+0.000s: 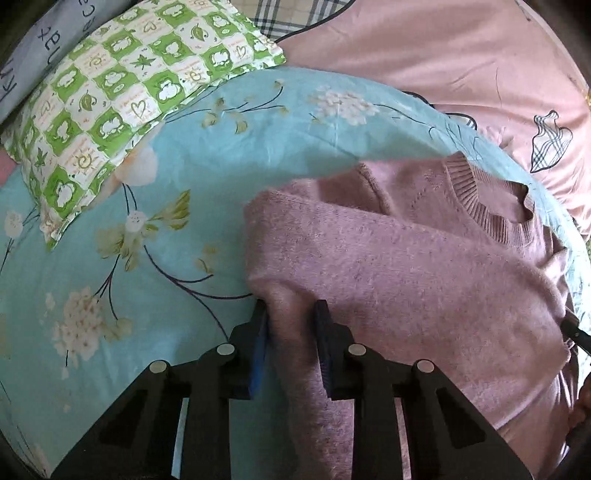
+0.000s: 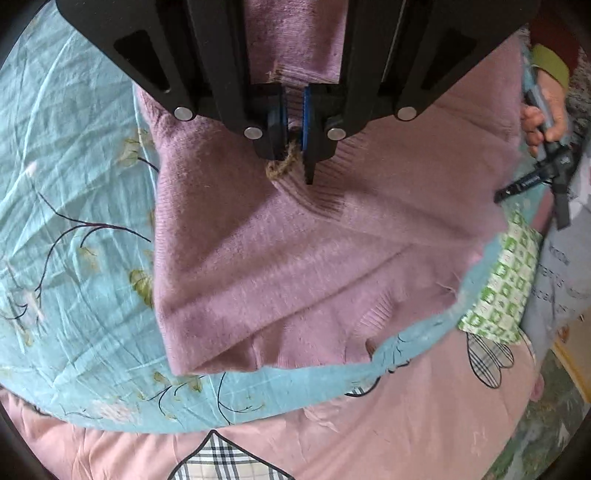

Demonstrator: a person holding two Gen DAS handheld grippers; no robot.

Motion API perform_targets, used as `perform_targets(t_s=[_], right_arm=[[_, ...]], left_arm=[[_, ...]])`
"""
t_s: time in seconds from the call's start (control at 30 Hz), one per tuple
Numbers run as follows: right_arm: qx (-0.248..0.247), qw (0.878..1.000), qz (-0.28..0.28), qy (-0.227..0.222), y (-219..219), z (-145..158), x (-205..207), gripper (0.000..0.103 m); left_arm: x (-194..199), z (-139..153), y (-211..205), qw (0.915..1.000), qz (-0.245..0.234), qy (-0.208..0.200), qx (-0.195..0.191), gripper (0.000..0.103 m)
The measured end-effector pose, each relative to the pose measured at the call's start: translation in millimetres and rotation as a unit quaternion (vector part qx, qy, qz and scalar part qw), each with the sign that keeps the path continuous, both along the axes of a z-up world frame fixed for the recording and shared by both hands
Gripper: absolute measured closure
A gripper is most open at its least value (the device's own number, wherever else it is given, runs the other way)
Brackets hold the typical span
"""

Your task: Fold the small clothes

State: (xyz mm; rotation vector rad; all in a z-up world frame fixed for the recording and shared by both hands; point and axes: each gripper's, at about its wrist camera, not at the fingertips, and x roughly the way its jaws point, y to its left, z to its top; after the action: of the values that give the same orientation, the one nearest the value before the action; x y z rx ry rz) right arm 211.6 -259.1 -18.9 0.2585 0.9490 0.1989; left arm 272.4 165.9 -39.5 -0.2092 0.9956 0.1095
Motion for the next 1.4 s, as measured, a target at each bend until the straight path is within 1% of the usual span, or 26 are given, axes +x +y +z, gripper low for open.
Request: perform_targets(t_s=[0.07,0.1,0.17,0.2,0.33,0.4,0.43,0.47,0.5,0.63,0.77,0.9,0.97,1.07,1.2,1.33,1.4], right_arm=[[-0.024,1.000,-0.019,0.002,-0.9,3.3,-1.9,0.088],[-0.031,0.999,-0.028,0.000,-3.8,7.5,-5.7,0.088],[-0.013,0.999,-0.032,-0.007,-11.2,17.0,-17.1,0.088],[-0.002,0.999,-0.030,-0.013,-15.9,23.5,-26.4,0.088],[0.018,0.999,-0.024,-0.030,-23.6,40.6,-65.1,0.085],[0.031,0.999,-0.019,-0.035,-26.4,46.0,-83.3,0.077],[0.033,0.999,-0.016,-0.038,-27.5,48.5,-94.7,0.068],[0.033,0.999,-0.013,-0.041,-27.7,50.5,-104.2,0.065],[0.033,0.998,-0.007,-0.045,-27.3,52.6,-116.9,0.063],[0.043,0.998,0.005,-0.050,-30.8,54.5,-152.9,0.063],[0.054,0.997,0.001,-0.051,-41.4,48.3,-187.5,0.063],[0.066,0.997,-0.005,-0.043,-50.3,35.0,-220.5,0.063],[0.073,0.997,-0.004,-0.041,-52.3,29.5,-232.9,0.063],[0.081,0.996,0.000,-0.042,-54.2,22.1,-255.7,0.063],[0.089,0.995,0.007,-0.042,-57.0,16.3,-284.3,0.063],[0.103,0.994,0.013,-0.032,-63.2,8.4,-311.0,0.063],[0.106,0.994,0.016,-0.023,-65.3,2.9,-321.7,0.063]], left_arm=[[-6.5,4.6,1.8,1.0000,-0.001,0.004,-0.003,0.078],[-13.3,9.6,0.2,1.0000,-0.006,0.003,0.001,0.078],[-30.9,18.4,-4.5,0.9998,-0.014,-0.002,0.016,0.078],[-40.5,22.0,-7.3,0.9997,-0.020,-0.005,0.016,0.078],[-83.3,31.2,-17.4,0.9994,-0.033,-0.006,-0.003,0.078],[-111.3,35.4,-25.2,0.9989,-0.043,-0.007,-0.019,0.075],[-123.0,36.6,-28.0,0.9985,-0.046,-0.007,-0.027,0.071],[-134.3,37.3,-31.4,0.9983,-0.048,-0.006,-0.033,0.068],[-151.0,37.8,-36.9,0.9978,-0.054,-0.004,-0.037,0.068],[-207.9,36.9,-49.0,0.9966,-0.069,0.003,-0.044,0.067],[-246.0,31.3,-53.2,0.9962,-0.069,0.013,-0.051,0.067],[-283.6,25.7,-54.5,0.9956,-0.067,0.017,-0.064,0.067],[-297.1,24.2,-54.8,0.9961,-0.062,0.014,-0.061,0.067],[-315.9,18.7,-54.6,0.9945,-0.066,0.015,-0.080,0.067],[-336.6,10.0,-60.4,0.9921,-0.085,0.022,-0.090,0.064],[-356.5,-4.8,-69.3,0.9897,-0.097,0.037,-0.099,0.063],[-366.3,-11.4,-71.7,0.9913,-0.090,0.040,-0.087,0.062]])
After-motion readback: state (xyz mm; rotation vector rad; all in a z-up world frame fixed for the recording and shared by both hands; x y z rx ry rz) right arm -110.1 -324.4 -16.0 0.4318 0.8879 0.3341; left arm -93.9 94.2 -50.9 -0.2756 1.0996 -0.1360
